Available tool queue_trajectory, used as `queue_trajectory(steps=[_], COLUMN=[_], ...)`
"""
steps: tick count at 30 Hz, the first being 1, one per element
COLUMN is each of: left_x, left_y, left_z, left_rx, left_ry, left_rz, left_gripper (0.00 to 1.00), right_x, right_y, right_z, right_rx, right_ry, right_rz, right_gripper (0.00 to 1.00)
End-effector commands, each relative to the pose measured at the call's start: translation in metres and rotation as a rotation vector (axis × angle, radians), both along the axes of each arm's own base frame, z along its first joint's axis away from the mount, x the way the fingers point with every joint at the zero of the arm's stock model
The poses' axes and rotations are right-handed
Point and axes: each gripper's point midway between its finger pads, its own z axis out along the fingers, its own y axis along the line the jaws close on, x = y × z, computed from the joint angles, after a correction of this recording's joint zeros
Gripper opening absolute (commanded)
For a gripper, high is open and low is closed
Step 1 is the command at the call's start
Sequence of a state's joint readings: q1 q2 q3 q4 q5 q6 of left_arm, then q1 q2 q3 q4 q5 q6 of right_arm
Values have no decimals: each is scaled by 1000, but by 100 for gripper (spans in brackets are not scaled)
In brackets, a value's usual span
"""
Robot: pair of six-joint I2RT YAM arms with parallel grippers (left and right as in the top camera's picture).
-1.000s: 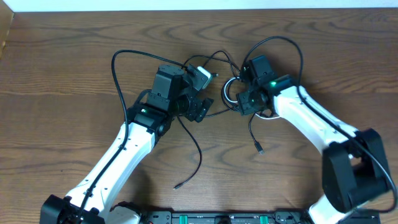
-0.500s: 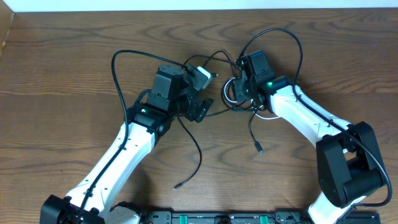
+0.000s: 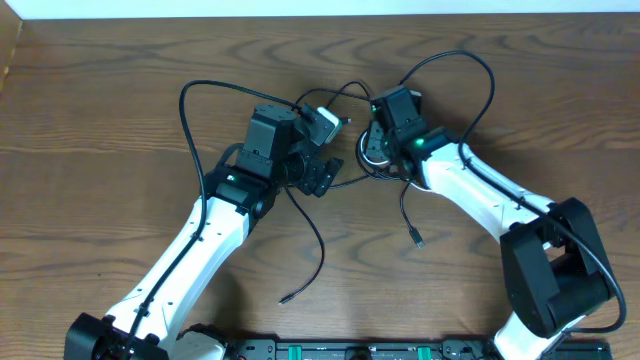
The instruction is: Untangle cables
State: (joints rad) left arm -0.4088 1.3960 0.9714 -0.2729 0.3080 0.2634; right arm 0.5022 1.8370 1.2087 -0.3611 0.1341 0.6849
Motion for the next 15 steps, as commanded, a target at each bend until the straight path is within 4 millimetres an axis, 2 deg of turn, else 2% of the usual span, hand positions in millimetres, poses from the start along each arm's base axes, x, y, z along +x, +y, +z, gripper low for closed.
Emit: queue_trajectory(steps=[1, 8, 15], left_x=[0, -1, -1], left_y=[0, 1, 1], left_z=[0, -2, -2], left_rx=[12, 16, 16], left_ry=[-5, 4, 4], left_rz=[-6, -6, -6], left_gripper=[83, 83, 83], right_x=[2, -13, -18], right_y=[-10, -22, -25], right_z=[0, -24, -36], right_rx=[-29, -12, -2], right_ry=[-23, 20, 11], right_rz=[-98, -184, -190], right_gripper=[52, 49, 48])
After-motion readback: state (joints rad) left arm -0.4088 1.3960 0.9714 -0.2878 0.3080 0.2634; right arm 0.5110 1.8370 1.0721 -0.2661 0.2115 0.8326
